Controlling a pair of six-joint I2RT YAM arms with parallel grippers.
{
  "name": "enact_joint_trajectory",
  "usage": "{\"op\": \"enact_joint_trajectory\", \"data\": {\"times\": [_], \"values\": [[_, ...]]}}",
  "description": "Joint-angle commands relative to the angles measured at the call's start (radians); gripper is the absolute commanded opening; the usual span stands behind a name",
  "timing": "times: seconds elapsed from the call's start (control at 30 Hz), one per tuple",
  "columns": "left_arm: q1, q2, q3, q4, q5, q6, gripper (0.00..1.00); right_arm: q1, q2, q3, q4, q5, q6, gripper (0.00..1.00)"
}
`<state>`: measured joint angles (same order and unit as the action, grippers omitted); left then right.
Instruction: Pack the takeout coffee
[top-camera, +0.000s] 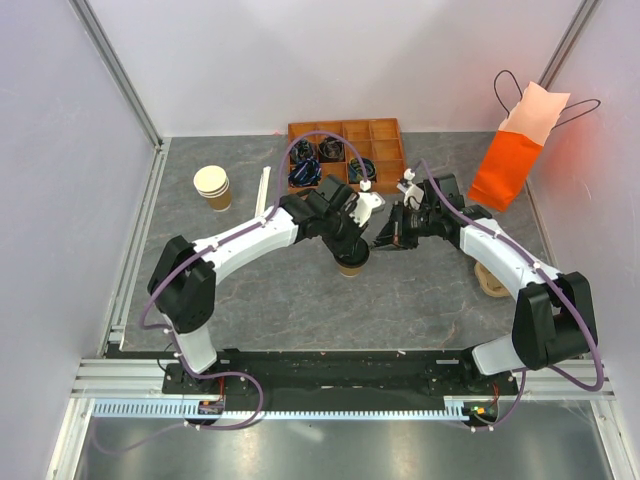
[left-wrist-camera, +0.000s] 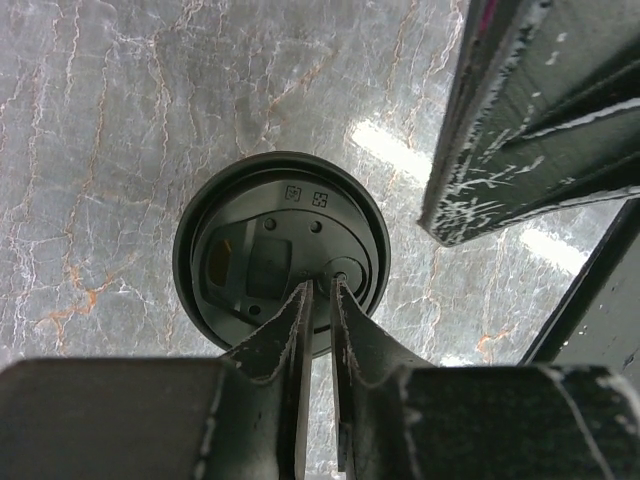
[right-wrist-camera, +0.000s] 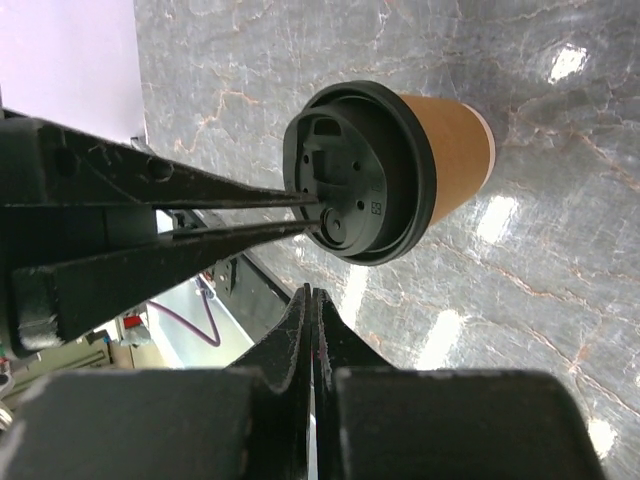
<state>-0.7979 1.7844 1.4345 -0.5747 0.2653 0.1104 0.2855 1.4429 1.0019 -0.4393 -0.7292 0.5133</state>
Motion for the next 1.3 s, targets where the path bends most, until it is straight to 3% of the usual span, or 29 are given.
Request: {"op": "enact_joint_trajectory", "data": {"times": [0.0, 0.5, 0.77, 1.17, 1.27], "values": [[-0.007, -0.078, 0.035, 0.018, 0.012, -0.006, 0.2, -0.002, 0.005, 0.0, 0.054, 0.013, 0.022, 0.0], [-0.03, -0.186, -0.023, 0.044, 0.019, 0.043, 0.22, 0.033, 0.18, 0.014, 0.304, -0.059, 0.157, 0.0], [-0.053, -0.154, -0.02, 0.047, -0.009, 0.074, 0.23, 0.034, 0.211, -0.014, 0.274, -0.024, 0.137, 0.0], [-0.055, -0.001, -0.169, 0.125, -0.072, 0.09, 0.23, 0.034, 0.251, -0.019, 0.243, -0.007, 0.125, 0.0], [-0.055, -0.051, -0.189, 0.116, -0.046, 0.077, 0.23, 0.032, 0.249, -0.017, 0.232, -0.003, 0.116, 0.0]]}}
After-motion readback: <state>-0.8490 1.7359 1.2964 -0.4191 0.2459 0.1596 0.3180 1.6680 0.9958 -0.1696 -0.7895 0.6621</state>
